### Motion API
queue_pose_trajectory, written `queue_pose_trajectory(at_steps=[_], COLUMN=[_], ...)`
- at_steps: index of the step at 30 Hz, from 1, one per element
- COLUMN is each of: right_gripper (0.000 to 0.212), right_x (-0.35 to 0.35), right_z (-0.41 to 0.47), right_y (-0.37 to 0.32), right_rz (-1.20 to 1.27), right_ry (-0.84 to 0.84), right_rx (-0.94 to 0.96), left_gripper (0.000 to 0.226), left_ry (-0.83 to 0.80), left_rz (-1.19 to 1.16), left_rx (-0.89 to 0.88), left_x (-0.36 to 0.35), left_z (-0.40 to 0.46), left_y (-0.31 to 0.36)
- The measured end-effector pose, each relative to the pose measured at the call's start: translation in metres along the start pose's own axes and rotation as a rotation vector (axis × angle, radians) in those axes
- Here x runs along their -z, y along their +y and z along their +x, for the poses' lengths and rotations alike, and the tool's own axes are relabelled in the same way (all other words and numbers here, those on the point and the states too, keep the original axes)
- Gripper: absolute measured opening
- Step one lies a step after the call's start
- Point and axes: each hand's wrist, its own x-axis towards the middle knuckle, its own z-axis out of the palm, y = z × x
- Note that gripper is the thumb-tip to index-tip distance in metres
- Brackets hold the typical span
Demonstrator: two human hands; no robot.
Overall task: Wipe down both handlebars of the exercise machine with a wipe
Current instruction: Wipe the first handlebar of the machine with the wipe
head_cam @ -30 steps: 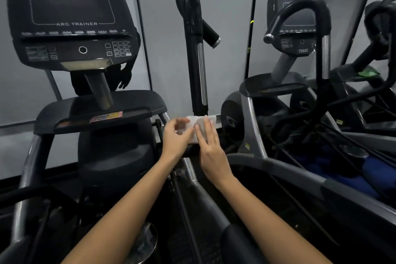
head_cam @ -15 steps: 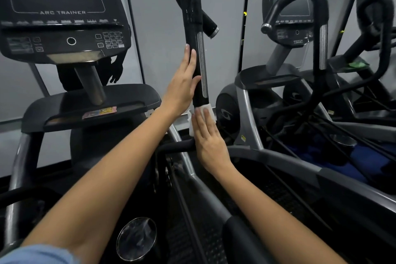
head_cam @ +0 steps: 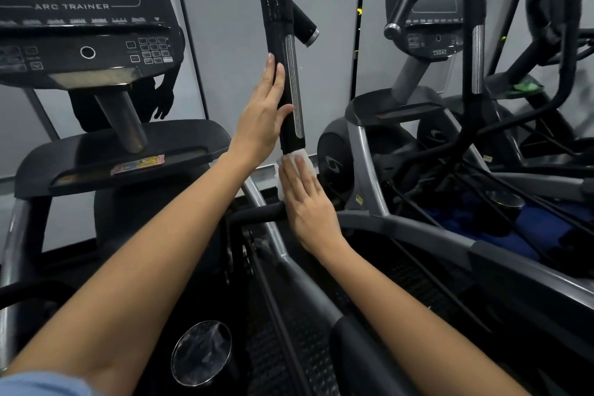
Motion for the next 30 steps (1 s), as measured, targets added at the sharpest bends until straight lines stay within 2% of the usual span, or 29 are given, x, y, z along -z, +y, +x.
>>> queue_pose_trajectory(at_steps=[5,10,15,22,30], right_gripper=[0.062,0.072,0.059,0.064,0.062], right_x=[-0.014,0.003,-0.006,0.004,0.005], right_z=[-0.035,0.008,-0.020,0.007,-0.009], right_y=[0.000,0.006,0.004,0.006,-0.001], right_rz=[0.153,0.325,0.416,0.590,0.558], right_ry=[-0.041,0.037,-0.003,0.057,0.001], right_rx=[-0.042,-0.121,-0.112,-0.191,-0.220], left_gripper=[0.063,0.063,0.064,0.064,0.064], left_ry=[0.000,0.005,-0.007,0.004,-0.004], left_rz=[-0.016,-0.008,-0.006,-0.007,-0.007], left_rx=[0.017,0.017,0.018,0.026,0.027], left_x=[0.001,0.001,0.000,0.000,-0.001], left_z=[0.000,0.001,0.000,0.001,0.001], left_y=[0.001,0.002,0.001,0.001,0.000])
